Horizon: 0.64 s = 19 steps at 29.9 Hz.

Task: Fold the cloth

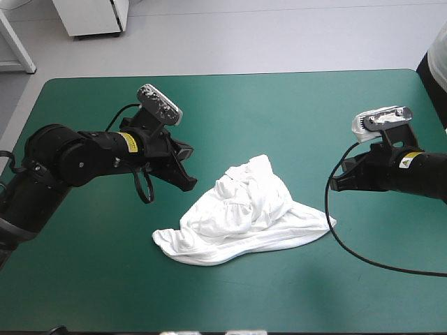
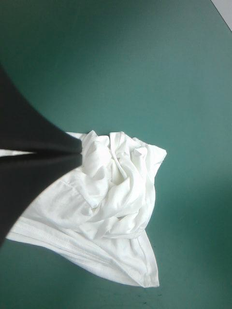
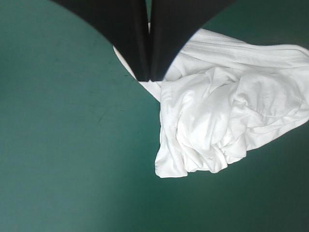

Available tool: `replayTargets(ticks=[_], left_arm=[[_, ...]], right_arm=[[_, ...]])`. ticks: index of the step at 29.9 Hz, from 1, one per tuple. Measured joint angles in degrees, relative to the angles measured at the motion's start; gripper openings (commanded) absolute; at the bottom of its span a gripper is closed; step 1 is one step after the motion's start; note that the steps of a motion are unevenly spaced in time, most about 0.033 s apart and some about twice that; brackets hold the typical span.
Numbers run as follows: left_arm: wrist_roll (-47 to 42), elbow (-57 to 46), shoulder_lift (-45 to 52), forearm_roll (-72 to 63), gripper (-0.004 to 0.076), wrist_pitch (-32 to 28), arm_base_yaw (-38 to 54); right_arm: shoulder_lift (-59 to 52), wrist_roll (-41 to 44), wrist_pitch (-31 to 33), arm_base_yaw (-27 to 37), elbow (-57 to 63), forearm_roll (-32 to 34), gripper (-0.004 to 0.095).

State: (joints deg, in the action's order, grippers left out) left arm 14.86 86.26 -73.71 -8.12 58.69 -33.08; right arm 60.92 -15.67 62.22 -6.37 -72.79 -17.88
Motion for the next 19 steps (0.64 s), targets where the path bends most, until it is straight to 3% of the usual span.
replayTargets(ticks=[14,19], left_arm=[[0.1,0.0,0.0,0.1,-0.001,0.0,0.0],[-1.4,0.0,0.1,1.5,0.002,5.1,0.0]], right_arm=[[0.0,0.0,-0.6,0.0,0.0,0.2,-0.0017],[0.1,1.1,0.1,-0.1,-0.8,3.3,0.0037]])
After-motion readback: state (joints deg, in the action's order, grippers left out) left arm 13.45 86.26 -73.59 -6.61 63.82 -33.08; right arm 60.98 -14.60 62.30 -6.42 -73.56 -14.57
